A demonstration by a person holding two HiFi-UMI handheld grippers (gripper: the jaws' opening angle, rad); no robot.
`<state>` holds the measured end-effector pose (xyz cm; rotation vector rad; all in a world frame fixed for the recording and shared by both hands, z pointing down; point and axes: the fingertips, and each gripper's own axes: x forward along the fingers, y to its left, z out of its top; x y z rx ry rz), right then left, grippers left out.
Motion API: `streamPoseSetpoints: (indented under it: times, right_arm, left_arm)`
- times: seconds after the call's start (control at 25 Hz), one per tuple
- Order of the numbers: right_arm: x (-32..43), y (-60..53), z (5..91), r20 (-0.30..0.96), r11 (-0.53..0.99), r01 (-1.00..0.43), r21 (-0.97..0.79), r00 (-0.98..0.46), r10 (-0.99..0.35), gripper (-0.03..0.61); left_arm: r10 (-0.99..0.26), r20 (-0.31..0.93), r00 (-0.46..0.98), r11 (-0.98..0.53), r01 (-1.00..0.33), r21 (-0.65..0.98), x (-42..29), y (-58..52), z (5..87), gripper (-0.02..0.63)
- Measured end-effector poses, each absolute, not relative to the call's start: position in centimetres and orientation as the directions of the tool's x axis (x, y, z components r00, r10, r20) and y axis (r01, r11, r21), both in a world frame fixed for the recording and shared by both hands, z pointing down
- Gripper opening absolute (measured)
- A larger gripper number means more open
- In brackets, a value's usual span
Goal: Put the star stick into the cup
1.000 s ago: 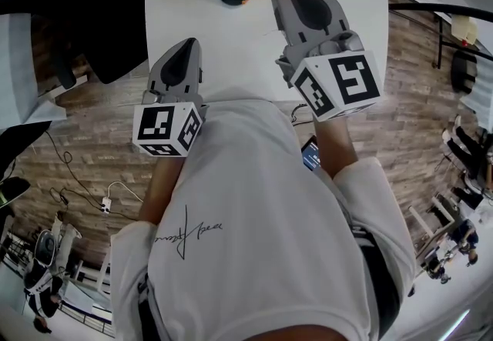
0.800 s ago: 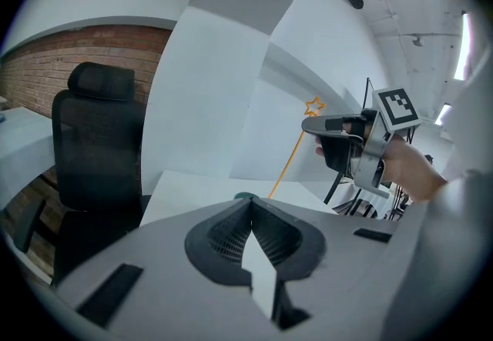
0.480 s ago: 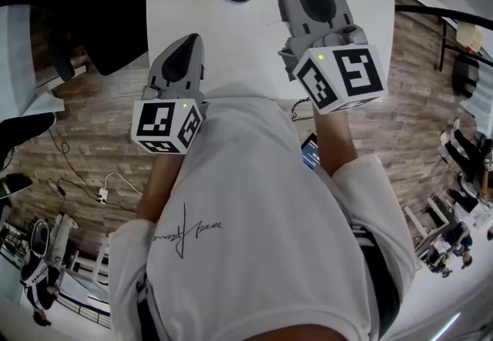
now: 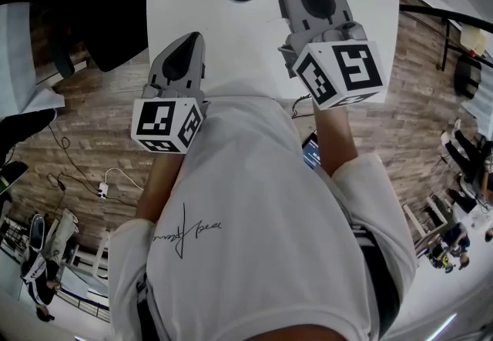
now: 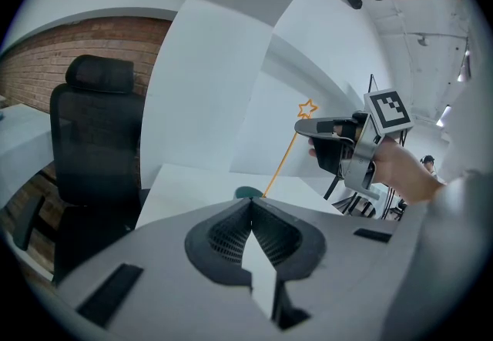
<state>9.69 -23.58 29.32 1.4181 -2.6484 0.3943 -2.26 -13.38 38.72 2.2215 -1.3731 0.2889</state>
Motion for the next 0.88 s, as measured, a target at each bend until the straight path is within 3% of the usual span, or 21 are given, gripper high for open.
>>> streamPoseSetpoints:
  times: [0.88]
  right_arm:
    - [9.4,-24.7,32.2,0.265,0.520,-0.832,-0.193,-0.554,-0.789,0.015]
  left_arm:
    - [-0.763,0.453,0.462,-0.349,-0.883,0.313,-2.3,-13.7,39.3,0.009]
